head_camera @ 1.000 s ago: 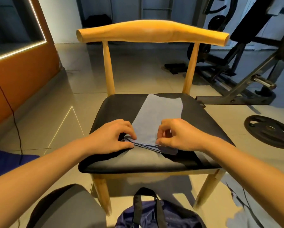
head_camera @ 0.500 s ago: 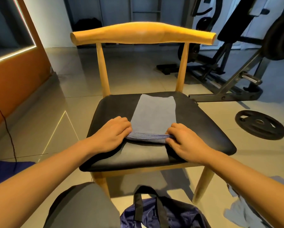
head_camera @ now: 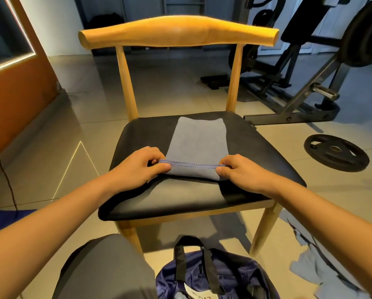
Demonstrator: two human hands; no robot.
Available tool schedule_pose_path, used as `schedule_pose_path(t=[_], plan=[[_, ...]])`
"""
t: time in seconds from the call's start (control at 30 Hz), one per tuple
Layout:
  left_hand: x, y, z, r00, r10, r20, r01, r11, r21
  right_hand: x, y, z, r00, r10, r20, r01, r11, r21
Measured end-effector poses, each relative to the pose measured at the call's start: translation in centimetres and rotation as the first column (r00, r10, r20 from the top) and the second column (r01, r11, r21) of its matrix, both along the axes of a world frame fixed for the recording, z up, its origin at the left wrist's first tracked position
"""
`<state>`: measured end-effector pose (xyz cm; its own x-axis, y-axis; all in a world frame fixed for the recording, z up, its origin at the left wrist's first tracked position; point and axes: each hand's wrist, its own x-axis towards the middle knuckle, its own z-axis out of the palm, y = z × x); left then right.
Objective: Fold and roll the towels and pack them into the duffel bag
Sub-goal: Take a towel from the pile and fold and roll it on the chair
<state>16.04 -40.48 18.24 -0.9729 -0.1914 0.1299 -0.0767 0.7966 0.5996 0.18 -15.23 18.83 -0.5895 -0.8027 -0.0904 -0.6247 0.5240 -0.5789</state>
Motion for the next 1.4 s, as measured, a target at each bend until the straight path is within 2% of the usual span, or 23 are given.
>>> schedule_pose_path(t=[0.13, 0.23, 0.3, 0.37, 0.4, 0.47, 0.5, 0.6, 0.67, 0.77, 0.83, 0.9, 0.97, 1.03, 1.07, 1.1, 1.17, 1.23, 1.3, 1.4], plan=[[-1.3, 1.0, 0.1, 0.976, 0.106, 0.189, -0.103, 0.994, -0.026, -0.5, -0.1, 0.0, 0.998, -0.058, 0.019, 0.057, 0.997, 0.048], [-2.1, 1.3, 0.2, 0.949, 0.183, 0.256, -0.196, 0.98, 0.027, -0.6, -0.2, -0.4, 0.989, -0.102, -0.105, 0.109, 0.992, 0.062], [-2.3, 1.4, 0.2, 0.95, 0.25, 0.187, -0.263, 0.964, 0.046, -0.4, 0.2, -0.7, 0.948, -0.114, -0.296, 0.107, 0.993, -0.042], [-1.8, 1.5, -0.1, 0.961, 0.273, 0.034, -0.275, 0.96, 0.06, -0.1, 0.8, -1.0, 0.857, -0.029, -0.515, -0.059, 0.986, -0.154], [-1.4, 1.7, -0.4, 0.966, 0.254, -0.051, -0.252, 0.967, 0.038, 0.0, 1.0, -1.2, 0.787, 0.042, -0.615, -0.159, 0.978, -0.136], [-0.6, 1.6, -1.5, 0.963, 0.17, -0.209, -0.201, 0.97, -0.138, 0.1, 1.2, -1.9, 0.66, 0.129, -0.74, -0.26, 0.964, -0.064], [-0.2, 1.3, -2.0, 0.961, 0.105, -0.256, -0.167, 0.958, -0.233, 0.2, 1.4, -2.2, 0.631, 0.143, -0.762, -0.274, 0.96, -0.047], [0.8, 0.1, -2.5, 0.977, -0.051, -0.207, -0.034, 0.921, -0.388, 0.2, 2.0, -2.8, 0.645, 0.18, -0.743, -0.266, 0.964, 0.002], [1.1, -0.2, -2.4, 0.984, -0.084, -0.156, 0.006, 0.896, -0.444, 0.0, 2.4, -2.7, 0.669, 0.183, -0.72, -0.264, 0.965, 0.0], [0.6, 0.0, -2.3, 0.99, -0.032, -0.137, -0.026, 0.916, -0.401, -0.2, 2.0, -2.4, 0.687, 0.177, -0.704, -0.237, 0.971, 0.013], [-0.1, 0.5, -2.0, 0.991, 0.04, -0.124, -0.078, 0.943, -0.323, -0.2, 1.6, -2.0, 0.745, 0.146, -0.651, -0.196, 0.981, -0.005], [-0.8, 1.2, -1.6, 0.991, 0.126, -0.055, -0.135, 0.963, -0.231, -0.4, 1.4, -1.3, 0.866, 0.107, -0.489, -0.143, 0.989, -0.036], [-1.5, 1.7, -1.1, 0.979, 0.196, 0.054, -0.186, 0.97, -0.157, -0.9, 1.3, -0.4, 0.963, 0.09, -0.255, -0.094, 0.996, -0.001], [-2.1, 2.0, -0.3, 0.952, 0.247, 0.183, -0.243, 0.969, -0.047, -1.5, 1.1, 0.2, 0.996, 0.052, -0.069, -0.05, 0.998, 0.023], [-2.5, 2.1, 0.2, 0.936, 0.261, 0.238, -0.27, 0.963, 0.008, -1.7, 0.9, 0.2, 0.999, 0.028, -0.031, -0.027, 0.999, 0.028], [-2.8, 2.1, 0.7, 0.922, 0.272, 0.275, -0.294, 0.955, 0.04, -1.9, 0.7, 0.1, 0.999, 0.0, -0.035, 0.001, 1.0, 0.026], [-3.2, 1.9, 1.2, 0.913, 0.301, 0.274, -0.323, 0.946, 0.037, -2.1, 0.5, -0.3, 0.981, -0.06, -0.187, 0.056, 0.998, -0.03], [-3.2, 1.9, 1.0, 0.938, 0.309, 0.157, -0.319, 0.947, 0.046, -2.0, 0.6, -0.6, 0.927, -0.048, -0.371, -0.008, 0.989, -0.148], [-2.6, 2.5, 0.4, 0.965, 0.261, 0.0, -0.261, 0.965, 0.036, -1.9, 0.7, -1.0, 0.858, 0.043, -0.512, -0.155, 0.972, -0.178], [-1.6, 2.7, -1.3, 0.971, 0.146, -0.19, -0.171, 0.978, -0.121, -1.9, 0.7, -1.7, 0.799, 0.095, -0.594, -0.231, 0.96, -0.158]])
